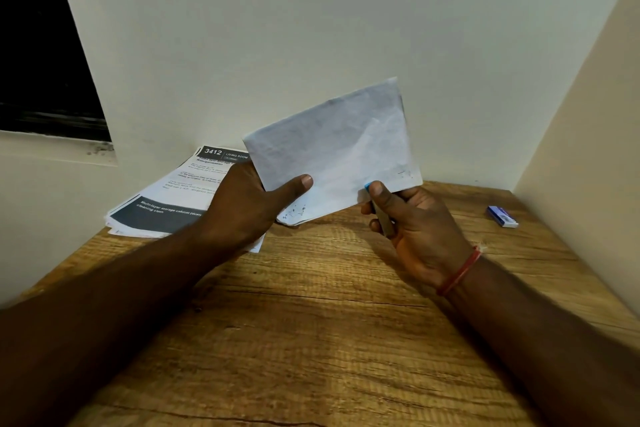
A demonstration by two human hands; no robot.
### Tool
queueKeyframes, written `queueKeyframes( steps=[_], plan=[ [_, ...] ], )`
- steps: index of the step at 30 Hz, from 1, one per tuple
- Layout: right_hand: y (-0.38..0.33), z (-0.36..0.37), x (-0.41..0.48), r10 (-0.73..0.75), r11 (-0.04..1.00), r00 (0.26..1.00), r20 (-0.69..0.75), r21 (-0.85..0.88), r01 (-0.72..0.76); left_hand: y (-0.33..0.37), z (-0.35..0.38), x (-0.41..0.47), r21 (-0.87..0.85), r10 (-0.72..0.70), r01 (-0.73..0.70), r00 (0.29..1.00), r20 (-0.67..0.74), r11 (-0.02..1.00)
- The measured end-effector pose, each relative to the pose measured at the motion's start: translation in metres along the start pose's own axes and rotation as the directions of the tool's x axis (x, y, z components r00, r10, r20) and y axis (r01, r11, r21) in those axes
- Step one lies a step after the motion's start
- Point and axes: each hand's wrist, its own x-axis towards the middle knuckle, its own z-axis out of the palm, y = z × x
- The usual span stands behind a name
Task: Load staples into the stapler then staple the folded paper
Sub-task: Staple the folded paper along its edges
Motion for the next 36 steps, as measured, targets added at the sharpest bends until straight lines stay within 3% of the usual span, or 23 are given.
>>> queueKeyframes(
  steps=[13, 26, 28, 32, 36],
  plan=[
    [0.006, 0.000, 0.002, -0.033, 0.997, 0.997, -0.069, -0.069, 0.028, 0.000, 0.006, -0.006, 0.034, -0.027, 0.027, 1.000, 0.005, 0.999],
    [0.003, 0.003, -0.001, -0.110, 0.986, 0.980, -0.165, -0.139, 0.087, 0.008, 0.020, -0.015, -0.091, -0.088, 0.093, 0.994, 0.062, 0.992],
    [0.001, 0.003, 0.001, -0.055, 0.995, 0.992, -0.116, -0.087, 0.045, 0.005, 0.016, -0.011, -0.096, -0.089, 0.092, 0.995, 0.043, 0.991],
    [-0.005, 0.002, 0.000, 0.106, 0.977, 0.994, 0.014, 0.184, -0.107, -0.002, 0.011, -0.003, -0.185, -0.156, 0.159, 0.987, 0.028, 0.970],
    [0.000, 0.000, -0.001, 0.143, 0.967, 0.989, 0.033, 0.207, -0.147, -0.005, 0.012, 0.001, -0.409, -0.213, 0.223, 0.975, 0.070, 0.885]
  ],
)
